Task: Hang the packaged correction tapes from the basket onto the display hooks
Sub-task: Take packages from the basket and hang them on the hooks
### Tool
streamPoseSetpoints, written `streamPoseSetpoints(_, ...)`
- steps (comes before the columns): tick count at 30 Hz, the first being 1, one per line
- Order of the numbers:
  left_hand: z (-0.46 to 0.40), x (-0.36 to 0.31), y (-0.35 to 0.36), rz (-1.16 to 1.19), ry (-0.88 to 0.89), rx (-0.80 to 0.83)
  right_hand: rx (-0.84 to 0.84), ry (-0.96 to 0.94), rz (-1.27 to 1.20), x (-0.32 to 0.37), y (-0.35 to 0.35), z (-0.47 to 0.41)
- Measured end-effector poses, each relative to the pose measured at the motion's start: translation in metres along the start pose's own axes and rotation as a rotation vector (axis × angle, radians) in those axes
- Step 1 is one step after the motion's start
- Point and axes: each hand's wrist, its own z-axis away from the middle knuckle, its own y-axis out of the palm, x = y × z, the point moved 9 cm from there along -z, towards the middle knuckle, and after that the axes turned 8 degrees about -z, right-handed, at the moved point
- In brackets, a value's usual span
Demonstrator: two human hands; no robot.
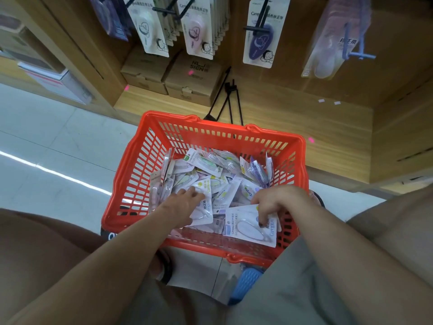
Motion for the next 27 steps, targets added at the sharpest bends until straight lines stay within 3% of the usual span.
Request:
streamPoseSetpoints(4,-0.002,0.008,0.012,0.043,-0.069,0.05,0.052,-0.006,-0.26,-0.013,-0.009,0.016)
streamPoseSetpoints(10,-0.009,0.014,0.021,0.11,-0.125,0.124,-0.217,-0.056,-0.414,-0.024,-0.03,0.013)
streamPoseSetpoints(14,-0.005,0.008,0.021,-0.038,-0.058,0.17,-0.269,-0.052,-0.545,-0.025,-0.021,0.003)
streamPoseSetpoints(18,-0.002,0.008,0.025,-0.155,-0.022,0.234,-0.193,-0.072,-0.775,-0.022,-0.003,-0.006)
streamPoseSetpoints(24,-0.001,0.004,0.019,-0.205,-0.007,0.293,0.071,-0.159,-1.37,-0.01,0.019,-0.011)
streamPoseSetpoints(27,0.003,0.004,0.01,-0.178,0.004,0.268,0.157,-0.216,-1.479,-0.004,0.021,-0.007)
